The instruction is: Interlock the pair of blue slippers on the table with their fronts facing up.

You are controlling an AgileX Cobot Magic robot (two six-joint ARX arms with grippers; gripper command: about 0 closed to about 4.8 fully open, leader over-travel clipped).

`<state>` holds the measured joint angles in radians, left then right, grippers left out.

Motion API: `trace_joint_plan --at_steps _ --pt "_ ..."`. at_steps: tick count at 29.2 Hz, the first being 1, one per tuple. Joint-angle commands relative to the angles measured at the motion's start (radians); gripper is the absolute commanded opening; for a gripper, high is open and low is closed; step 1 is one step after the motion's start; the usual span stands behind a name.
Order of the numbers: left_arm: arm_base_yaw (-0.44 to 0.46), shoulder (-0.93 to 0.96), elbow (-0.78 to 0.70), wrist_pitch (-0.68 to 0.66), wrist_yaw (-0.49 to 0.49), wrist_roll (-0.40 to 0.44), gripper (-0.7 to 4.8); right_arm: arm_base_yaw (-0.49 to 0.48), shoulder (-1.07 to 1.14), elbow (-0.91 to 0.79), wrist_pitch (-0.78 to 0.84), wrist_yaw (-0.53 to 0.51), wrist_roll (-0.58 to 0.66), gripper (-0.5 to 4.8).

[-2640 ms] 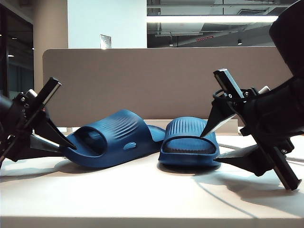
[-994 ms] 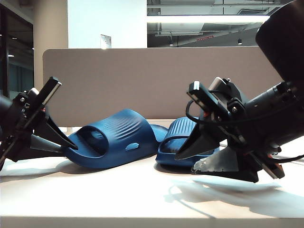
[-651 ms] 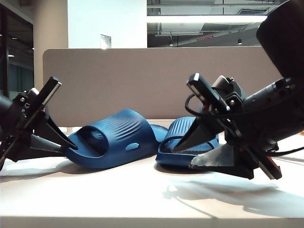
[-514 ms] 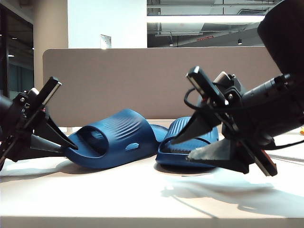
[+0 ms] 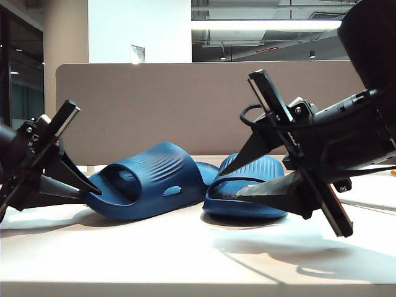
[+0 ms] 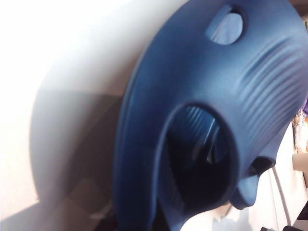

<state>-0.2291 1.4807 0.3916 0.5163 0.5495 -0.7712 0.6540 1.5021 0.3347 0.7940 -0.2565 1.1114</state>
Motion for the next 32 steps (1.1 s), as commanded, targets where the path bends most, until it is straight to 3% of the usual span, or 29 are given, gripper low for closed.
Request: trace_joint_plan --at_steps 1,6,15,25,32 --pt "-0.001 0.002 0.001 -0.006 0.020 -0.007 -0.06 0.002 -0.005 0.002 0.005 0.041 0.086 1.50" --pt "-0.001 0.002 0.001 -0.006 0.019 -0.009 -0.06 0.020 -0.005 0.004 -0.033 0.100 0.176 2.15" --pt "-0.001 0.002 0.001 -0.006 0.014 -0.026 -0.06 0.063 -0.005 0.032 -0.085 0.174 0.224 2.17" --pt "-0.001 0.002 0.001 -0.031 0.016 -0.030 -0.06 0.065 -0.005 0.155 -0.335 0.214 0.229 2.22" --pt "-0.001 0.002 0.001 -0.041 0.016 -0.034 -0.06 0.107 -0.020 0.180 -0.413 0.263 0.410 2.23"
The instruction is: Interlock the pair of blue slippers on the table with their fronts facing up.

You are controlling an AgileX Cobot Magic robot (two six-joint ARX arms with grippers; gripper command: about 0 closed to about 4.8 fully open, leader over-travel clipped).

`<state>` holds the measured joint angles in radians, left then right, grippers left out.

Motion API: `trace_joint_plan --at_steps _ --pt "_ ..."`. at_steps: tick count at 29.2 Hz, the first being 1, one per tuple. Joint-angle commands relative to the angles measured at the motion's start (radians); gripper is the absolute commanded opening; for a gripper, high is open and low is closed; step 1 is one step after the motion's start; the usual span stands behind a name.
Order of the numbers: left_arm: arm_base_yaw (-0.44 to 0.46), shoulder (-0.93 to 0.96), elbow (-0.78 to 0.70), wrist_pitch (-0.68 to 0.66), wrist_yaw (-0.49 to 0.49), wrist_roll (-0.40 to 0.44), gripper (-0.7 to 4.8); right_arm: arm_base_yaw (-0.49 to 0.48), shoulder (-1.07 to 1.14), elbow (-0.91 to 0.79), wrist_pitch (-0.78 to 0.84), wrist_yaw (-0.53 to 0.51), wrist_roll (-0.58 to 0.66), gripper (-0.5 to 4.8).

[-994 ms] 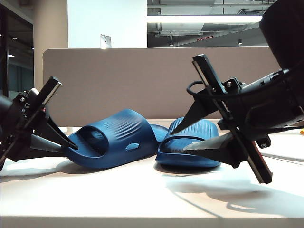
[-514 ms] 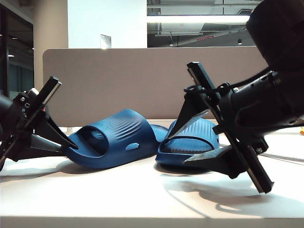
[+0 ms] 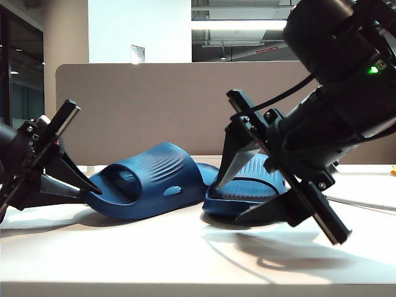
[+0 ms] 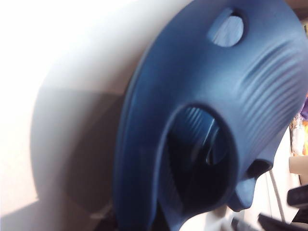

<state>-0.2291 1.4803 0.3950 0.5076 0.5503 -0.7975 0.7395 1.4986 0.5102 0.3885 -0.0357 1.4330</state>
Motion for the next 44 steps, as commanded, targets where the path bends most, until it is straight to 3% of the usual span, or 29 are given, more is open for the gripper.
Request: trace_joint_plan --at_steps 1,19,44 --pt "-0.001 0.002 -0.003 -0.032 0.015 -0.007 -0.06 0.030 -0.022 0.005 -0.016 0.055 0.103 2.23" --pt "-0.001 0.002 -0.003 -0.032 0.038 -0.006 -0.06 0.040 -0.032 0.007 -0.073 0.173 0.220 2.35" --pt "-0.001 0.002 -0.003 -0.031 0.057 -0.002 -0.06 0.009 -0.031 0.007 -0.092 0.237 0.250 2.35"
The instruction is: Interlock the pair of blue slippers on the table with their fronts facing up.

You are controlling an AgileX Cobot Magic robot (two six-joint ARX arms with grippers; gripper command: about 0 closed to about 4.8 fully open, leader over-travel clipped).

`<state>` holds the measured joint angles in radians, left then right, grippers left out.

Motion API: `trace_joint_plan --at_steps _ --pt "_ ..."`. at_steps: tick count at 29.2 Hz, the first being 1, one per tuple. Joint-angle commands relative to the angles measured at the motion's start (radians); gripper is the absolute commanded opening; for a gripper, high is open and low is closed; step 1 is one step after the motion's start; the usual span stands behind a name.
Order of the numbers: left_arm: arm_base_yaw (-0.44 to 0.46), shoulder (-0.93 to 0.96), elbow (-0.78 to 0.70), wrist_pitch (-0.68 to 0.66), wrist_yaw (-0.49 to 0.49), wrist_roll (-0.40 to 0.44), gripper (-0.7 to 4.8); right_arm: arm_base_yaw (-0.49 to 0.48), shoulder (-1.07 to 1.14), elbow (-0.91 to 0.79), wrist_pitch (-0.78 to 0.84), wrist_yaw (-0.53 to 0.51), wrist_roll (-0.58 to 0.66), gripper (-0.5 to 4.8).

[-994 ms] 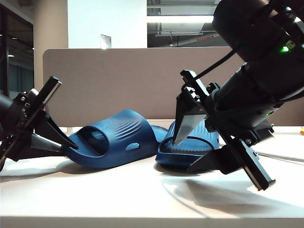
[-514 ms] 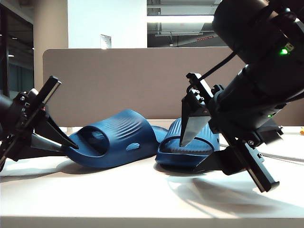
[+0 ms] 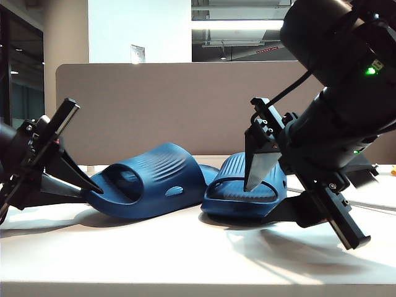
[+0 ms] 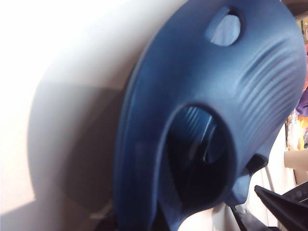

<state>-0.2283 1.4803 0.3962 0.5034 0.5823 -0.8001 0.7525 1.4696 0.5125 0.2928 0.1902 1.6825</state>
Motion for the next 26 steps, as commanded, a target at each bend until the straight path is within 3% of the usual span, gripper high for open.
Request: trace_joint_plan --at_steps 1,26 --pt "-0.002 0.002 -0.004 -0.027 0.025 0.001 -0.06 -0.005 -0.002 0.005 0.004 0.013 0.001 2.35" --pt "-0.002 0.002 -0.004 -0.027 0.031 0.007 -0.06 -0.016 0.119 0.037 0.071 -0.012 -0.006 2.34"
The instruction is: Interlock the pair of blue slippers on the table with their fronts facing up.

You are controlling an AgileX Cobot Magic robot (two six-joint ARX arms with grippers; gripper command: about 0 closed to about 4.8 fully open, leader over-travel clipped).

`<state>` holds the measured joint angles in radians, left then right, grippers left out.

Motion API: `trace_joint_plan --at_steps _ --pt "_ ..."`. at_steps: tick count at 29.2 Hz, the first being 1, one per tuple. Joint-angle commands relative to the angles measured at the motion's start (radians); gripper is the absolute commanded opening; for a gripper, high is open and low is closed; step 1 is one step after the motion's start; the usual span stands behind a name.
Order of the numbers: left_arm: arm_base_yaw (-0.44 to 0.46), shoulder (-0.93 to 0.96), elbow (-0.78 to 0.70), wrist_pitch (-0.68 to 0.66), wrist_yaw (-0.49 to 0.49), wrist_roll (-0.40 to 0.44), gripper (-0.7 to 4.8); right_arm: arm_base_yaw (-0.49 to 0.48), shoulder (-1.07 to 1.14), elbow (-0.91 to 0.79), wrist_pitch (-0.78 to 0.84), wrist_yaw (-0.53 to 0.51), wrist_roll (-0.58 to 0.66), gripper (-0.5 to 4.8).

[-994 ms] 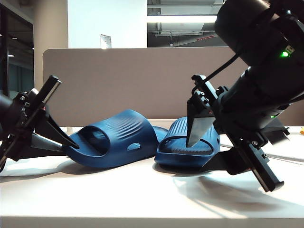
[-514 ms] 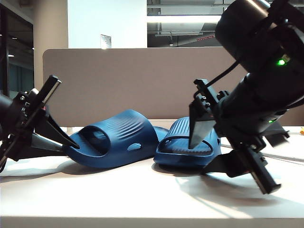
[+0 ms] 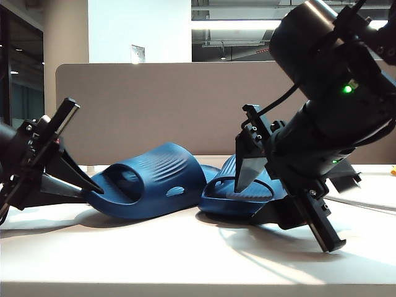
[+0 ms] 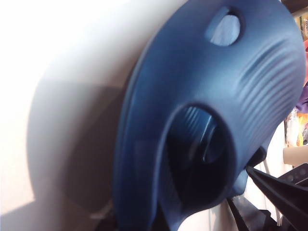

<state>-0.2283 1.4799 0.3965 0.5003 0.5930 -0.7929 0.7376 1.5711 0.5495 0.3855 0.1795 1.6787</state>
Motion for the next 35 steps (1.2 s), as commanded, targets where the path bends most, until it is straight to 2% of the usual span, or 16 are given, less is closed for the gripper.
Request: trace_joint_plan --at_steps 1,3,10,13,15,24,27,35 --pt "-0.002 0.003 -0.004 -0.024 0.021 0.001 -0.06 -0.001 0.023 0.001 -0.022 -0.002 -0.003 2.33" --pt "-0.002 0.003 -0.004 -0.024 0.021 0.002 -0.06 -0.001 0.034 0.002 -0.021 -0.003 -0.003 2.21" --pt "-0.002 0.003 -0.004 -0.025 0.021 0.011 -0.06 -0.001 0.047 0.004 -0.035 0.002 -0.003 0.80" --pt "-0.002 0.003 -0.004 -0.024 0.021 0.011 -0.06 -0.001 0.046 0.004 -0.049 0.002 -0.008 0.72" --pt "-0.002 0.003 -0.004 -0.025 0.021 0.011 -0.06 -0.001 0.046 0.004 -0.053 0.003 -0.019 0.44" --pt "-0.002 0.003 -0.004 -0.023 0.022 0.011 -0.06 -0.002 0.043 0.004 -0.053 0.003 -0.140 0.38" --pt "-0.002 0.002 -0.002 -0.015 0.023 0.011 -0.06 -0.002 0.031 0.004 -0.069 0.006 -0.213 0.18" --pt "-0.002 0.002 0.055 -0.014 0.046 0.011 -0.06 -0.055 -0.076 0.004 -0.178 0.023 -0.454 0.17"
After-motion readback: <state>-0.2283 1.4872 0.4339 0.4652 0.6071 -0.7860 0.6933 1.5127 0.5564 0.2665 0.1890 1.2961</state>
